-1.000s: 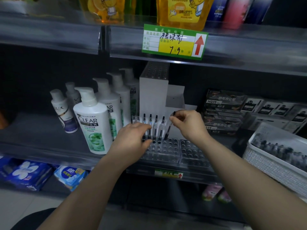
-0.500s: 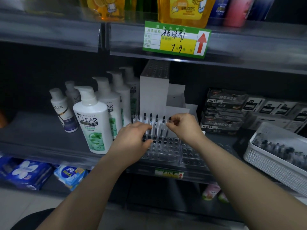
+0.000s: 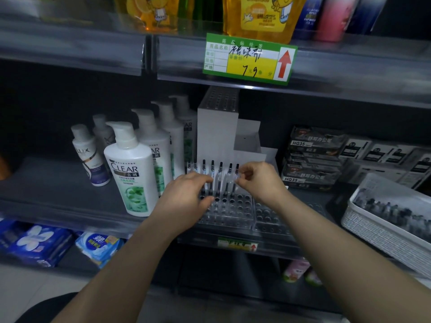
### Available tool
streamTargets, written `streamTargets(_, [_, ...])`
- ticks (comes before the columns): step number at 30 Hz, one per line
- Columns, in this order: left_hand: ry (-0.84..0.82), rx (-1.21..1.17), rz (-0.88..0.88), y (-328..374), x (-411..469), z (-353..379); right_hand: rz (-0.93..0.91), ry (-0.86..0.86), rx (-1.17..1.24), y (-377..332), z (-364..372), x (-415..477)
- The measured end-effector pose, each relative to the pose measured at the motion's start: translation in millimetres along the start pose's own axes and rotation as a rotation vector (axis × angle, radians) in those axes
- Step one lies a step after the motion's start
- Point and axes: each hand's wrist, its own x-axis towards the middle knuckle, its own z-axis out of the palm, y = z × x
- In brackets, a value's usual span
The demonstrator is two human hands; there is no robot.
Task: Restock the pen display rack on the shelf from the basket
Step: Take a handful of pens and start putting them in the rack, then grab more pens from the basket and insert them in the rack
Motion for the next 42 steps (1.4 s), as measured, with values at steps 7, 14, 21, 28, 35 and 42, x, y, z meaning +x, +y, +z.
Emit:
streamTargets(7, [-0.024,-0.028,0.003,2.4,-3.2,2.0,0.038,0.01,0.041,13.3,-23.4,-19.0])
streamTargets(14, [-0.027,-0.016,0.081,44.6,9.0,3.7,0.059,0.052,-0.042,41.1,-75.0,-59.7])
streamTargets(21, [-0.057,-0.075,0.205,125.6,32.4,22.1,0.197,0.12,-0.112,93.7,-146.6,-103.9])
streamTargets(28, [-0.112,-0.085,0.357,214.9,60.6,54.6,0.366,0.216,-0.135,157.1,-212.6,-144.4])
streamTargets(35, [-0.306,-0.281,0.316,298.2,94.4,105.5,0.521,0.285,-0.124,214.8,-260.9,-190.0])
streamTargets(42, [-0.731,-0.474,-0.088,346.8,146.0,163.1,0.699,0.35,-0.077,260.5,-272.9,-218.2])
